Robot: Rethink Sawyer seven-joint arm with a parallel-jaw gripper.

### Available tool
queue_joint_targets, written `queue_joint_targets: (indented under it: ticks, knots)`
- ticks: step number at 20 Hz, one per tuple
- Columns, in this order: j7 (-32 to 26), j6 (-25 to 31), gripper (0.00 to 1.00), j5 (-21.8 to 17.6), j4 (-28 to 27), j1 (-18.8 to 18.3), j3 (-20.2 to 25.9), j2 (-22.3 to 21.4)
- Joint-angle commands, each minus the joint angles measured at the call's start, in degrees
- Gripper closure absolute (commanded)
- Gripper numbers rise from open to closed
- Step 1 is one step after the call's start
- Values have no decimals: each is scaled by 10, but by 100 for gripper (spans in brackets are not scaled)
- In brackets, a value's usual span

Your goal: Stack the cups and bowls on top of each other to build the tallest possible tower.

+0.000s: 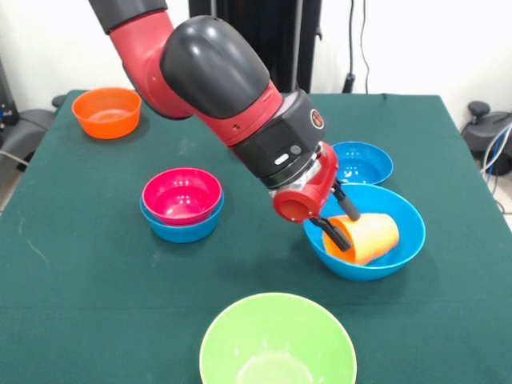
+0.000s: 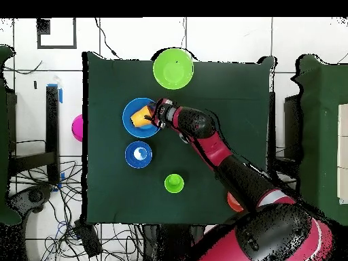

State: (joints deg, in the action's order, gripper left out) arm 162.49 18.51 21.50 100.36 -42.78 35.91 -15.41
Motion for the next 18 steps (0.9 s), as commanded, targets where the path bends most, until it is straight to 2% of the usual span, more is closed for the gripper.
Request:
queue_joint_targets:
  ticks: [1, 6, 11, 18]
  knots:
    - [23, -77, 0, -33, 37, -15, -29, 26]
    - [26, -92, 0, -44, 57, -29, -14, 38]
    - [25, -96, 0, -54, 54, -34, -9, 45]
    - [19, -111, 0, -56, 19, -30, 6, 86]
